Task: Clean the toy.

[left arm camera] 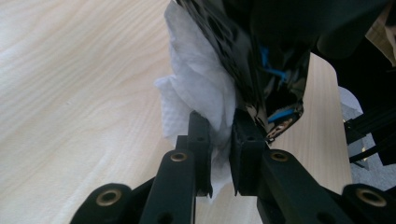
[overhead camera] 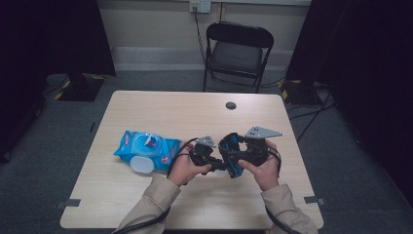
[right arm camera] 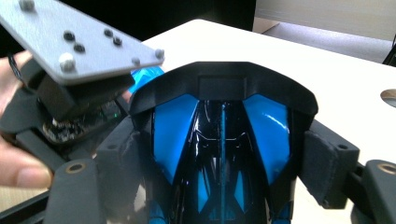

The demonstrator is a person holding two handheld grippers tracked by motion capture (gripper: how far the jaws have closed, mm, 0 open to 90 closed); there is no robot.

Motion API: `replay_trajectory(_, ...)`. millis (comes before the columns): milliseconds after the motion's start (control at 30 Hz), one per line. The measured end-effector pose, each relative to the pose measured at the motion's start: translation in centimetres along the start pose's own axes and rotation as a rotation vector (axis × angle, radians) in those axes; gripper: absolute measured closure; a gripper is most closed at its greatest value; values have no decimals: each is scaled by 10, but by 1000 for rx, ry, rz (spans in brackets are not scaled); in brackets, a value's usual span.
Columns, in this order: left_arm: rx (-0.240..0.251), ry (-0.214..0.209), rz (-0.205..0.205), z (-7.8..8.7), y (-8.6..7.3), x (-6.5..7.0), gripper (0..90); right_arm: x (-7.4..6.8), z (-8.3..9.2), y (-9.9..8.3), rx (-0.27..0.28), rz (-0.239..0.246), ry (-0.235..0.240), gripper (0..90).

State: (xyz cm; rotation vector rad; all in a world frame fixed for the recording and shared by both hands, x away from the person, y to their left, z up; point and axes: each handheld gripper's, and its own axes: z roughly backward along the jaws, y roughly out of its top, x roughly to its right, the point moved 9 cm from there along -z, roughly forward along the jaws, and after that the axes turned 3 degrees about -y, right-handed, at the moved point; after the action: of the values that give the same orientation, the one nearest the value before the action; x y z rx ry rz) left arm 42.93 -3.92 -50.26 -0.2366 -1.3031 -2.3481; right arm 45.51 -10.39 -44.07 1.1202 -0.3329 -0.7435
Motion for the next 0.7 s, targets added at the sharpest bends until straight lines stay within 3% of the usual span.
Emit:
replay_trajectory(500,-11,-5,5,-7,-8,2,803,2,-4,8,6,-9,-11,255)
replay_trajectory(700,-36,-21,8,-13,-16,6,802,2,-4,12,18,-10,-15,255)
